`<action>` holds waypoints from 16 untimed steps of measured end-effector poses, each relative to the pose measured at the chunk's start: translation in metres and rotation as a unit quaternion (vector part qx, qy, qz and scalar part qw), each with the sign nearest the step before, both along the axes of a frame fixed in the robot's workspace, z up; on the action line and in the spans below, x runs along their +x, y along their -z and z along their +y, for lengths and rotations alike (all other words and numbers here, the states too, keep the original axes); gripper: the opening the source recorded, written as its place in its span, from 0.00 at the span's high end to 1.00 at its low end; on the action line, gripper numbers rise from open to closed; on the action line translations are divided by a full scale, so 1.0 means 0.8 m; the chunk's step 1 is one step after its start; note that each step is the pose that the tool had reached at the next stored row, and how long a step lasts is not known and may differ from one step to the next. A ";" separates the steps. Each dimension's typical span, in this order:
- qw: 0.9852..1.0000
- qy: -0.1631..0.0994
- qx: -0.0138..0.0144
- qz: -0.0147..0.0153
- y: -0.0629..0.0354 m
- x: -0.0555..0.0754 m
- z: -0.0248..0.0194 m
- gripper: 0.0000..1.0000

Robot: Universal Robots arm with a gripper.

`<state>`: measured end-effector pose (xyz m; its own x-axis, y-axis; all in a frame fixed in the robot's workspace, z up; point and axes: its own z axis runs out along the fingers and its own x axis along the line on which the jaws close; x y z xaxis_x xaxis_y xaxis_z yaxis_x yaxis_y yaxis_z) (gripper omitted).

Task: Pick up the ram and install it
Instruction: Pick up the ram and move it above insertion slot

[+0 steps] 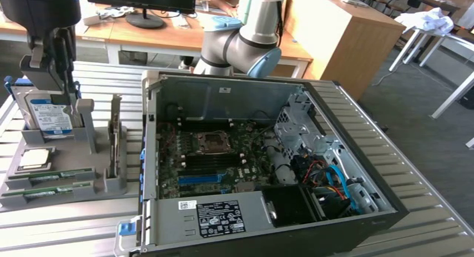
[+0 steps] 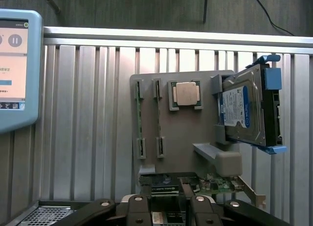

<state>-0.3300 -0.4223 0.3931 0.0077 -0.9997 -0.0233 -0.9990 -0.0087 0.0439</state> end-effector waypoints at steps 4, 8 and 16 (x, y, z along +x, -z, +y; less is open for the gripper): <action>1.000 0.000 0.000 0.000 0.000 -0.002 -0.0013 0.64; 1.000 0.000 0.000 0.000 0.003 -0.003 -0.0043 0.64; 1.000 0.000 0.000 0.000 0.005 -0.004 -0.0100 0.64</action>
<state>-0.3336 -0.4303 0.3894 0.0077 -0.9997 -0.0232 -0.9990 -0.0088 0.0439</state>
